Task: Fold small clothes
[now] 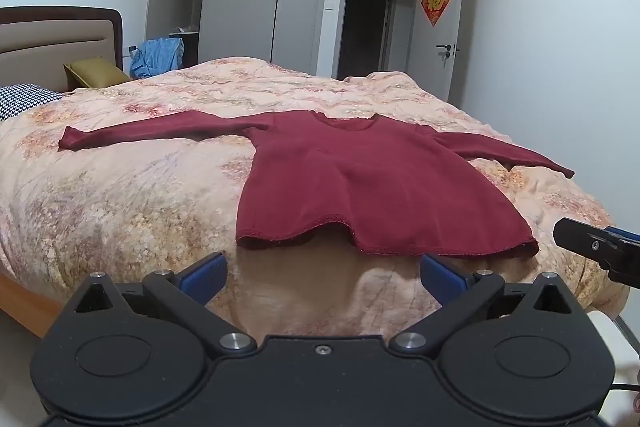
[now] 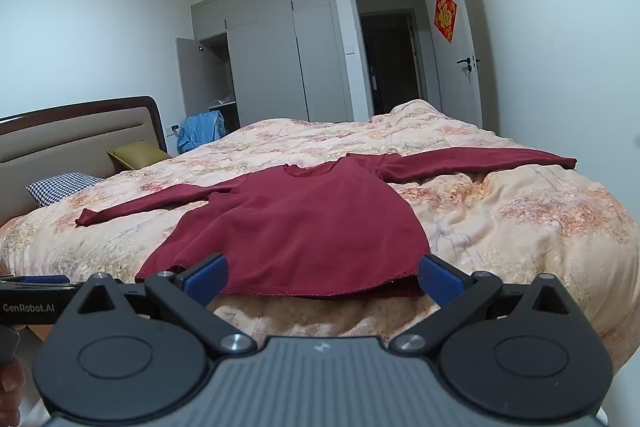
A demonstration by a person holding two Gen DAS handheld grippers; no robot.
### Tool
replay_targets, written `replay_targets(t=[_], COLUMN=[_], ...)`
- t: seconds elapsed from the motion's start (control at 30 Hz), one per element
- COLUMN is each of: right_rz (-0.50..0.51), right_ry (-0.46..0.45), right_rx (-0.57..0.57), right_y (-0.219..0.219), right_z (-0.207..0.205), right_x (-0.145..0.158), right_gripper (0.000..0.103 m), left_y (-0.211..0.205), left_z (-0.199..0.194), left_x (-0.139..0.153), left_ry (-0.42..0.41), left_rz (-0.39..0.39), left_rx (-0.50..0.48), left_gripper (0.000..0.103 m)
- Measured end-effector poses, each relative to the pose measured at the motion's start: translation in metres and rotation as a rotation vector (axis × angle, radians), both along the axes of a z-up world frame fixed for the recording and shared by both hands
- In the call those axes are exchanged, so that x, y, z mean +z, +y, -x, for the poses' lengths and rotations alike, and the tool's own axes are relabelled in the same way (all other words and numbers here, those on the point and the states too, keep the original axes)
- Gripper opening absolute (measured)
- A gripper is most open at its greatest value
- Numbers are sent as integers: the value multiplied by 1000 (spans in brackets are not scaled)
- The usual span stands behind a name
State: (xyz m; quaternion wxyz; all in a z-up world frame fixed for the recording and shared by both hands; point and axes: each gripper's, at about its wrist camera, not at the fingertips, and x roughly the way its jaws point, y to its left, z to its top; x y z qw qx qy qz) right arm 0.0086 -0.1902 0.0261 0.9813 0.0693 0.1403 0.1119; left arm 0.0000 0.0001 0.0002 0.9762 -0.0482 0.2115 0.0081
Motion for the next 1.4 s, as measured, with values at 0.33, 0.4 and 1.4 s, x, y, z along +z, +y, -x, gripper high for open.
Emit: replay_targets(t=[0.33,0.4,1.4], right_rz=[-7,-7,-16], right_ry=[5,5,7], right_rx=[0,0,0], right_y=[-1,0,-2], right_z=[-1,-1,-3], right_x=[-1,-1,-2], right_gripper=[103,103,103], left_y=[-3,-4,-4], left_z=[1,1,1], left_x=[0,0,0], left_ry=[-2,-2,-1], left_rz=[-5,-6,-6], left_rx=[-7,-6,-5], left_gripper=[102,102,102])
